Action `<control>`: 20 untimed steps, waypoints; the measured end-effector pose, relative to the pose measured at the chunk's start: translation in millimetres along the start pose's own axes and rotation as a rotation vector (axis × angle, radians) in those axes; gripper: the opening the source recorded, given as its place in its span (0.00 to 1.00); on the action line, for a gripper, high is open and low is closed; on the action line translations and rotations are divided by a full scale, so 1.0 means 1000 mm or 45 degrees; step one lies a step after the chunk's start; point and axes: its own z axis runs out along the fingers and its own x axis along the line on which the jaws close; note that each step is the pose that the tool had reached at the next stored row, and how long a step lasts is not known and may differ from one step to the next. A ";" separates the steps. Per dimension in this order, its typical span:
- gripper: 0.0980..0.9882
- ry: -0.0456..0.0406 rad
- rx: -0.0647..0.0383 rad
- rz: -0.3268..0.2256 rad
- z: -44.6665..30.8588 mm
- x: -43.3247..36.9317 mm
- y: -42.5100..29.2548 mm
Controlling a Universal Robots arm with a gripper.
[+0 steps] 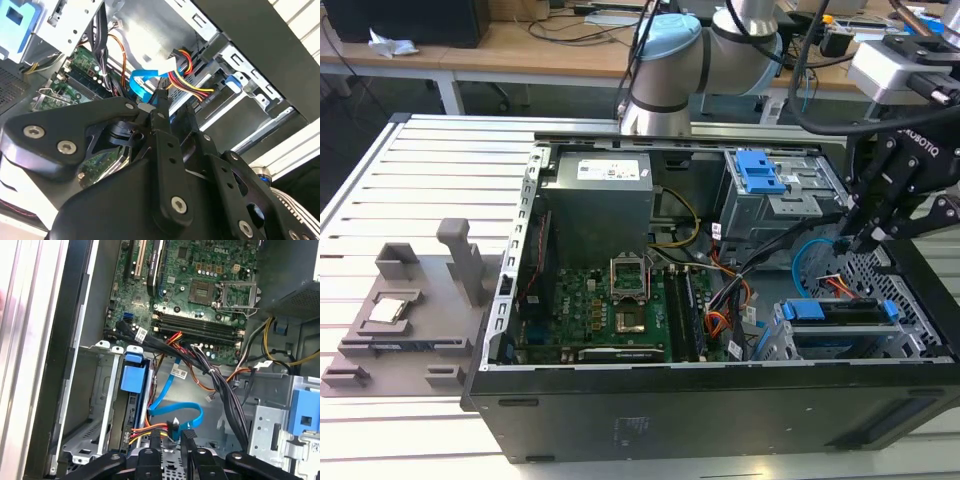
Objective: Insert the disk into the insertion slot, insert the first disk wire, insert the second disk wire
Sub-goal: 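Insert the second disk wire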
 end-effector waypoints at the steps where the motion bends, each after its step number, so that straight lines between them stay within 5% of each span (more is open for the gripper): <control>1: 0.23 0.001 0.000 -0.009 0.0010 -0.0012 0.0018; 10: 0.23 0.013 -0.001 -0.077 0.0086 -0.0032 0.0079; 14: 0.07 0.013 -0.001 -0.078 0.0086 -0.0032 0.0079; 20: 0.07 0.013 -0.001 -0.079 0.0087 0.0029 0.0089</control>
